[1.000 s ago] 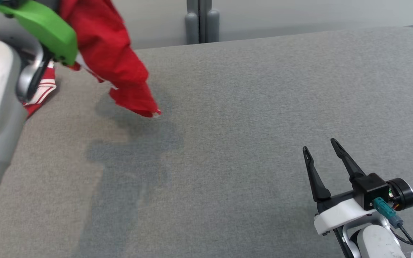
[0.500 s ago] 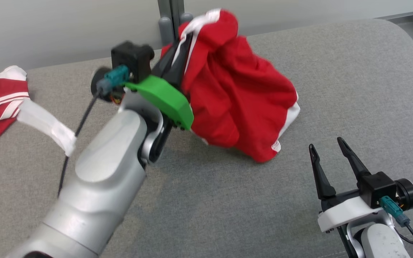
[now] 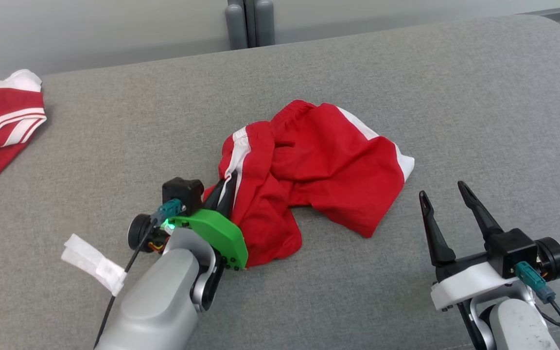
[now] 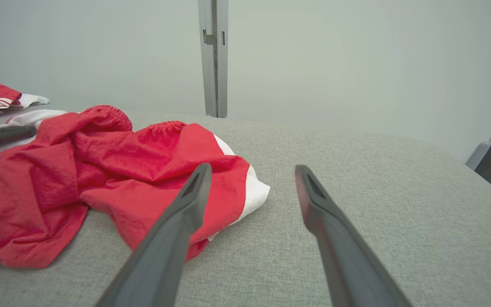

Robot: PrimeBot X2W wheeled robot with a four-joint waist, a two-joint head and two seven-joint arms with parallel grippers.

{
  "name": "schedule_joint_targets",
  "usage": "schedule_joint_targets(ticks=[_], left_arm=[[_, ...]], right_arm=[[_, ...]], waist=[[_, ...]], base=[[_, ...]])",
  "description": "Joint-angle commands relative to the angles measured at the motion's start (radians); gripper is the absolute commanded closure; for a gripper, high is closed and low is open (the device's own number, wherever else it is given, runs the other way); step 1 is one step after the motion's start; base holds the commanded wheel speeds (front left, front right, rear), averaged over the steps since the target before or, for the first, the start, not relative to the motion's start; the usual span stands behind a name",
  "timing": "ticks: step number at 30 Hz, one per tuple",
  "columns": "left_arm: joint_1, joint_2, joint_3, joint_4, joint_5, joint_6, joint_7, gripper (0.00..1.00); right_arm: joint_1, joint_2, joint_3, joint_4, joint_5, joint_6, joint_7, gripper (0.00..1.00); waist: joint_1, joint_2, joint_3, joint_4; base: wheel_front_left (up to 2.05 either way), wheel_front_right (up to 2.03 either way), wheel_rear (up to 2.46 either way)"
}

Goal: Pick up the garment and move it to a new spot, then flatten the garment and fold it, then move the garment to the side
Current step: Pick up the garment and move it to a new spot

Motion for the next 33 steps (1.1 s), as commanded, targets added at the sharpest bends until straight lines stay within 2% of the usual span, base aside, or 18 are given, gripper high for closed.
schedule_joint_targets(ticks=[1, 2, 3, 18, 33], left_arm=[[0.019, 0.001, 0.015, -0.005, 0.022, -0.001, -0.004, 0.54], [0.029, 0.000, 0.023, -0.010, 0.031, 0.000, -0.005, 0.33], [0.044, -0.002, 0.032, -0.018, 0.045, -0.001, -0.004, 0.00], [0.216, 0.027, 0.227, -0.222, 0.264, -0.041, -0.004, 0.00], [0.549, -0.008, 0.493, -0.432, 0.344, -0.060, -0.004, 0.00]], right_arm=[[-0.009, -0.003, -0.001, 0.004, -0.005, -0.001, -0.001, 0.00], [-0.010, -0.003, -0.001, 0.005, -0.006, -0.001, -0.001, 0.00], [-0.010, -0.003, -0.002, 0.006, -0.007, -0.001, -0.001, 0.00], [0.017, -0.003, 0.016, 0.023, -0.004, -0.001, -0.001, 0.00], [0.106, -0.003, 0.011, 0.023, 0.022, -0.001, -0.001, 0.00]], waist=[[0.0000, 0.0000, 0.002, 0.007], [0.0000, 0.0000, 0.002, 0.009], [0.0000, 0.0000, 0.001, 0.012], [0.0000, 0.0000, -0.105, 0.034], [0.0000, 0.0000, -0.205, 0.077]], base=[[0.00, 0.00, 0.00], [0.00, 0.00, 0.00], [0.00, 0.00, 0.00], [0.00, 0.00, 0.00], [0.00, 0.00, 0.00]])
